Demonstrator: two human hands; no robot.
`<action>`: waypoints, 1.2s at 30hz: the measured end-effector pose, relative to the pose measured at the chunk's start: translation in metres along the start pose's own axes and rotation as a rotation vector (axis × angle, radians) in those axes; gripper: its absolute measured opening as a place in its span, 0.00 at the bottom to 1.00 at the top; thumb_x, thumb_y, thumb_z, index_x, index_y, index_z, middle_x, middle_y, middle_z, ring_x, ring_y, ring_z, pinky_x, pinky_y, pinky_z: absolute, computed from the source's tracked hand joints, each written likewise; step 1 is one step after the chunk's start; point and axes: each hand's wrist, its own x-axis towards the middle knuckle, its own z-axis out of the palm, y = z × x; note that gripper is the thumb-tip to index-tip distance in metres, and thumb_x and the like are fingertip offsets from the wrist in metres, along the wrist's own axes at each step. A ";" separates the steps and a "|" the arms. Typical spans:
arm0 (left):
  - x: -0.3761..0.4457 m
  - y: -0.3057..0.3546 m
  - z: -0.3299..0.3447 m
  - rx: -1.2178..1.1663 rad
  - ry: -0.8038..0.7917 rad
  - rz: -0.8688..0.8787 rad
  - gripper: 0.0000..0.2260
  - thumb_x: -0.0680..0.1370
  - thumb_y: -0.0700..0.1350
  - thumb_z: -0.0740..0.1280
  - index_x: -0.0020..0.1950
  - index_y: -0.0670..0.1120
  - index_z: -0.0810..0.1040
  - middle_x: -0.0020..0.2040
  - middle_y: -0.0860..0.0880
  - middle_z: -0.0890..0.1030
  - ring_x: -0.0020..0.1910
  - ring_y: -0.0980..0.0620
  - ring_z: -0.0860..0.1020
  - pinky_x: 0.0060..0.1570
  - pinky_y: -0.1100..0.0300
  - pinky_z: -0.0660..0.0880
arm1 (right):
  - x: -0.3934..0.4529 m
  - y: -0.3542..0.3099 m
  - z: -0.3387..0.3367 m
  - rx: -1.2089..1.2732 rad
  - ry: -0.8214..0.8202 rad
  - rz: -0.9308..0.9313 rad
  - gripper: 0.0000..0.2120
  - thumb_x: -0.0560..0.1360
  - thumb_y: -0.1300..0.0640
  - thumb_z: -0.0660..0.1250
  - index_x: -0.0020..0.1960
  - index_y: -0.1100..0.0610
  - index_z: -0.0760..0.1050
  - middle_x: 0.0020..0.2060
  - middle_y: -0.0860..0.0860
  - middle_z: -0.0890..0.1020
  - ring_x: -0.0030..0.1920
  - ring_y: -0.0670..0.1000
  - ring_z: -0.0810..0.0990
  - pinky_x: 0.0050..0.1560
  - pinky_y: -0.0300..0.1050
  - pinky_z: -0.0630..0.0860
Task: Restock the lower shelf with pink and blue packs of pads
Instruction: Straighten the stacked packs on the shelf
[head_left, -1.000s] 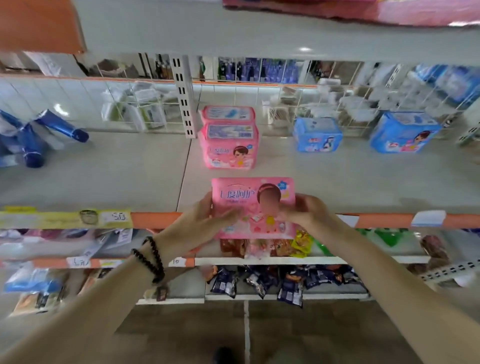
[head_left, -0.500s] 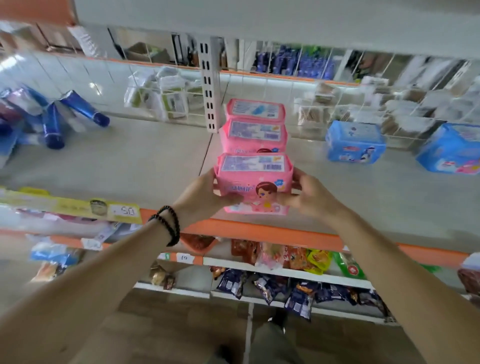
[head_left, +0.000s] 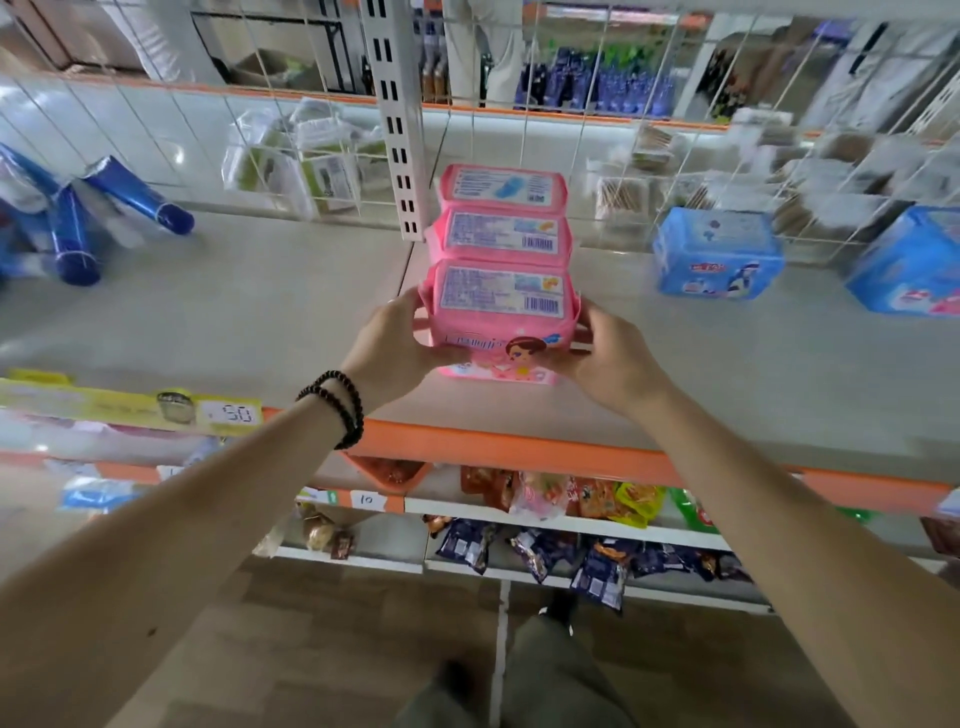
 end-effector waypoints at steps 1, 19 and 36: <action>-0.001 -0.001 -0.001 -0.009 -0.001 0.001 0.32 0.69 0.45 0.80 0.71 0.46 0.72 0.63 0.55 0.80 0.60 0.55 0.79 0.60 0.56 0.75 | -0.003 0.000 0.001 -0.006 0.007 -0.011 0.29 0.71 0.54 0.78 0.69 0.52 0.73 0.56 0.44 0.82 0.53 0.44 0.82 0.55 0.32 0.75; 0.019 -0.008 -0.008 -0.071 -0.094 -0.015 0.26 0.70 0.40 0.79 0.58 0.48 0.66 0.56 0.60 0.74 0.65 0.49 0.77 0.63 0.49 0.78 | 0.005 0.000 0.002 -0.080 0.045 -0.093 0.28 0.71 0.51 0.77 0.69 0.54 0.74 0.59 0.48 0.83 0.57 0.46 0.81 0.59 0.39 0.75; 0.013 -0.013 -0.007 -0.091 -0.093 0.000 0.23 0.72 0.42 0.77 0.58 0.46 0.66 0.59 0.55 0.77 0.64 0.52 0.77 0.64 0.49 0.77 | 0.009 0.003 0.001 -0.097 0.027 -0.096 0.28 0.72 0.51 0.76 0.69 0.54 0.74 0.58 0.45 0.82 0.56 0.49 0.82 0.55 0.32 0.76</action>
